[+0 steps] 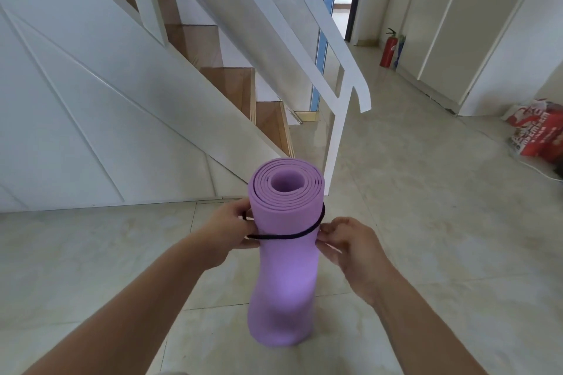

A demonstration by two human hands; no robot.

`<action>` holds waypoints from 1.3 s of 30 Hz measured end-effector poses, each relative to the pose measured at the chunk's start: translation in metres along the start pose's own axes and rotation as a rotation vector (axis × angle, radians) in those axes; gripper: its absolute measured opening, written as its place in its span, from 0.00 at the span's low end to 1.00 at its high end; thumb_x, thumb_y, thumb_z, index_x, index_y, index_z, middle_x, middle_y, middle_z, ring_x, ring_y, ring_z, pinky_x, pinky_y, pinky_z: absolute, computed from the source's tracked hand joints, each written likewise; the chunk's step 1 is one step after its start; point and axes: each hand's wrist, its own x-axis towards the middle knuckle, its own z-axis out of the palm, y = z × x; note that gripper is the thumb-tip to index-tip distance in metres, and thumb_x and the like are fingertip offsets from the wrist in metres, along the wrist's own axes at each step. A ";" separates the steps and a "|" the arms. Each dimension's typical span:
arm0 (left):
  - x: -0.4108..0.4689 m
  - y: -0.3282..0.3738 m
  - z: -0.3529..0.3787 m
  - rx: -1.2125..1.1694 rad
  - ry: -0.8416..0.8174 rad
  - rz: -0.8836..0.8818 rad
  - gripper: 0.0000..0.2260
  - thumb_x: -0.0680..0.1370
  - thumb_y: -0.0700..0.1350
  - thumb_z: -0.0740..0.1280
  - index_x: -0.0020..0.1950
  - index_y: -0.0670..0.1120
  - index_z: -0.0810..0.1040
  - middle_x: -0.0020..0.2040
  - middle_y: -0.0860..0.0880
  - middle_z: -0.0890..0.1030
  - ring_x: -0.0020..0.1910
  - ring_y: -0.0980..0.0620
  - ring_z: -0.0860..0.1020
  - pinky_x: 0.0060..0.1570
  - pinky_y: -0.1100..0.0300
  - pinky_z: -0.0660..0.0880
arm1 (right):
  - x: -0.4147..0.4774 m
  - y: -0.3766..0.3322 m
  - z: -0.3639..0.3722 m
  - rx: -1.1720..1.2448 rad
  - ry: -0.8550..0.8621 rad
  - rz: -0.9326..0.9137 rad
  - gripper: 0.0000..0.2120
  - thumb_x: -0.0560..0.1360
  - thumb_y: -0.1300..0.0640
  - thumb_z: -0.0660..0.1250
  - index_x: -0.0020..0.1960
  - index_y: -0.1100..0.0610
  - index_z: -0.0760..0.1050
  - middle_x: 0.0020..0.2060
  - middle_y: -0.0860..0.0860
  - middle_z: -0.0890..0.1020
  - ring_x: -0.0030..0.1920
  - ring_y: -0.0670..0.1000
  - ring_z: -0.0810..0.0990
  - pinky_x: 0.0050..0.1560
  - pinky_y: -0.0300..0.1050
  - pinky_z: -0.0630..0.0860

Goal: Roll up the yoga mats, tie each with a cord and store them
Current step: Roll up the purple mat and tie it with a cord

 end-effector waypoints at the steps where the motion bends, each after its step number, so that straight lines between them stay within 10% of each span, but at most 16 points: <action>1: 0.000 -0.003 -0.001 -0.013 -0.001 0.011 0.19 0.76 0.26 0.62 0.56 0.46 0.82 0.49 0.46 0.82 0.47 0.49 0.83 0.48 0.53 0.83 | 0.000 -0.004 0.004 0.003 -0.001 0.018 0.03 0.71 0.67 0.66 0.40 0.62 0.73 0.35 0.56 0.77 0.40 0.54 0.75 0.52 0.49 0.77; 10: -0.001 -0.027 0.017 -0.086 0.164 0.241 0.25 0.75 0.23 0.56 0.52 0.49 0.83 0.37 0.53 0.83 0.41 0.54 0.82 0.44 0.56 0.82 | 0.023 -0.029 0.000 -0.361 0.041 0.048 0.02 0.73 0.65 0.65 0.42 0.61 0.73 0.33 0.55 0.76 0.32 0.50 0.75 0.42 0.48 0.82; 21: 0.060 -0.107 0.031 -0.184 0.407 -0.067 0.06 0.76 0.29 0.67 0.44 0.38 0.78 0.41 0.39 0.80 0.40 0.45 0.79 0.35 0.56 0.80 | 0.068 0.057 -0.043 -0.419 0.237 0.272 0.11 0.75 0.67 0.65 0.36 0.62 0.69 0.30 0.55 0.76 0.28 0.52 0.77 0.27 0.44 0.78; 28: 0.071 -0.139 0.045 -0.228 0.356 -0.206 0.05 0.76 0.31 0.70 0.40 0.36 0.79 0.37 0.40 0.81 0.37 0.44 0.79 0.48 0.48 0.81 | 0.069 0.087 -0.060 -0.523 0.110 0.343 0.04 0.75 0.62 0.65 0.42 0.59 0.70 0.39 0.55 0.77 0.34 0.53 0.78 0.39 0.48 0.78; 39: 0.070 -0.124 0.052 -0.108 0.352 -0.259 0.05 0.78 0.34 0.67 0.44 0.34 0.80 0.37 0.41 0.82 0.34 0.47 0.80 0.29 0.60 0.79 | 0.085 0.073 -0.064 -0.505 0.048 0.258 0.11 0.77 0.58 0.67 0.50 0.67 0.79 0.37 0.53 0.84 0.35 0.51 0.81 0.37 0.46 0.81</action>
